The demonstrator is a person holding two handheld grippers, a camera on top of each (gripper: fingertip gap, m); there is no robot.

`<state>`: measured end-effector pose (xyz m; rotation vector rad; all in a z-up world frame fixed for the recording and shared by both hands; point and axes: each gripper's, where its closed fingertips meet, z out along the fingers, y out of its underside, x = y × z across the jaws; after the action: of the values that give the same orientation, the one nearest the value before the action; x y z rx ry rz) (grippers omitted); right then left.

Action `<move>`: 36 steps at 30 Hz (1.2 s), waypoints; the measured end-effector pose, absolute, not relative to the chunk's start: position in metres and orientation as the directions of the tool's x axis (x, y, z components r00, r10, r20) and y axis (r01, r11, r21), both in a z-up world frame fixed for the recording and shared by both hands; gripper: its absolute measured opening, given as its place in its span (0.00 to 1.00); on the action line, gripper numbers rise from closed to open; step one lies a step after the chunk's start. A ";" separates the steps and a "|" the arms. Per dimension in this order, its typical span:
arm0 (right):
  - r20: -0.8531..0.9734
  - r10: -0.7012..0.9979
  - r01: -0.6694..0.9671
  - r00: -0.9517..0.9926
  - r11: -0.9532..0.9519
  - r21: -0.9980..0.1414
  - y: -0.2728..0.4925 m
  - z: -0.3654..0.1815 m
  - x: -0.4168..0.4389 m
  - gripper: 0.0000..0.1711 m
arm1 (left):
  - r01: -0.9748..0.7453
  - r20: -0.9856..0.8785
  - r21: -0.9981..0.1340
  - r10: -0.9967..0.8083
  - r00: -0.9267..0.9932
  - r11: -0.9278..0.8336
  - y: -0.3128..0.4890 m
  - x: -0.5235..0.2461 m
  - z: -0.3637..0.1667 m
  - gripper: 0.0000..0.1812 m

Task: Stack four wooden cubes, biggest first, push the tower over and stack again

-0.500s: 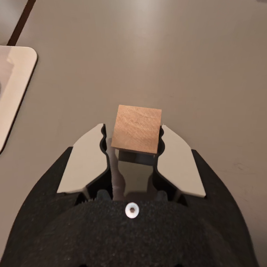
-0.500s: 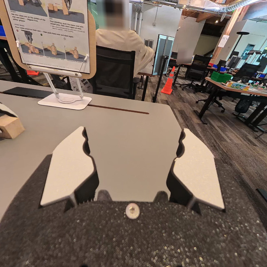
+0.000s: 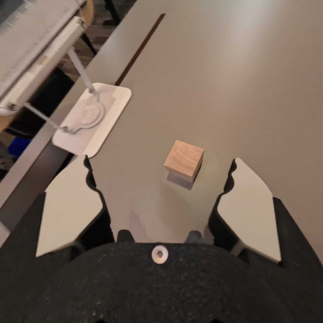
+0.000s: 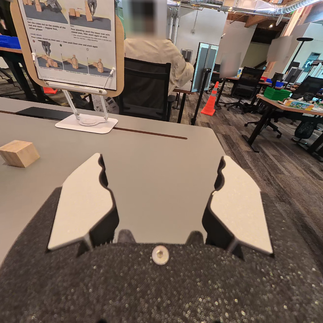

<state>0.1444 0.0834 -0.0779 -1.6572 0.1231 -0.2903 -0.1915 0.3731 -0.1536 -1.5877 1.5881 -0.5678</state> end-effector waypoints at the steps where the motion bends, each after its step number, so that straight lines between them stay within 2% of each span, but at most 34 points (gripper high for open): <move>1: 0.114 -0.247 0.088 0.962 -0.111 -0.990 0.085 -0.079 0.144 0.70 | -0.612 -0.243 -0.783 -0.960 0.136 0.111 0.373 -0.200 -0.142 0.81; 6: 0.107 -0.224 0.083 0.969 -0.115 -0.990 0.093 -0.085 0.140 0.70 | -0.632 -0.316 -0.772 -0.902 0.294 0.065 0.379 -0.268 -0.088 0.79; 10: 0.097 -0.212 0.073 0.972 -0.122 -0.990 0.098 -0.091 0.139 0.70 | -0.675 -0.367 -0.734 -0.797 0.479 -0.067 0.396 -0.362 -0.067 0.74; 14: 0.084 -0.206 0.059 0.975 -0.125 -0.990 0.101 -0.096 0.141 0.70 | -0.675 -0.366 -0.677 -0.662 0.654 -0.292 0.411 -0.467 -0.078 0.71; 18: 0.086 -0.193 0.062 0.977 -0.129 -0.990 0.105 -0.098 0.139 0.70 | -0.626 -0.291 -0.583 -0.587 0.756 -0.518 0.414 -0.533 -0.120 0.62; 24: 0.086 -0.192 0.061 0.978 -0.134 -0.989 0.105 -0.100 0.140 0.70 | -0.545 -0.206 -0.403 -0.508 0.836 -0.735 0.414 -0.565 -0.176 0.54; 27: 0.085 -0.199 0.059 0.976 -0.134 -0.989 0.102 -0.099 0.143 0.69 | -0.517 -0.193 -0.354 -0.480 0.856 -0.779 0.417 -0.565 -0.185 0.49; 36: 0.083 -0.215 0.055 0.973 -0.134 -0.990 0.096 -0.099 0.151 0.70 | -0.445 -0.142 -0.230 -0.423 0.895 -0.865 0.418 -0.568 -0.212 0.45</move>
<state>0.1505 0.0956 -0.0994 -1.6902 0.1218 -0.2335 -0.5677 0.4175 -0.2124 -2.8044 0.6537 0.1260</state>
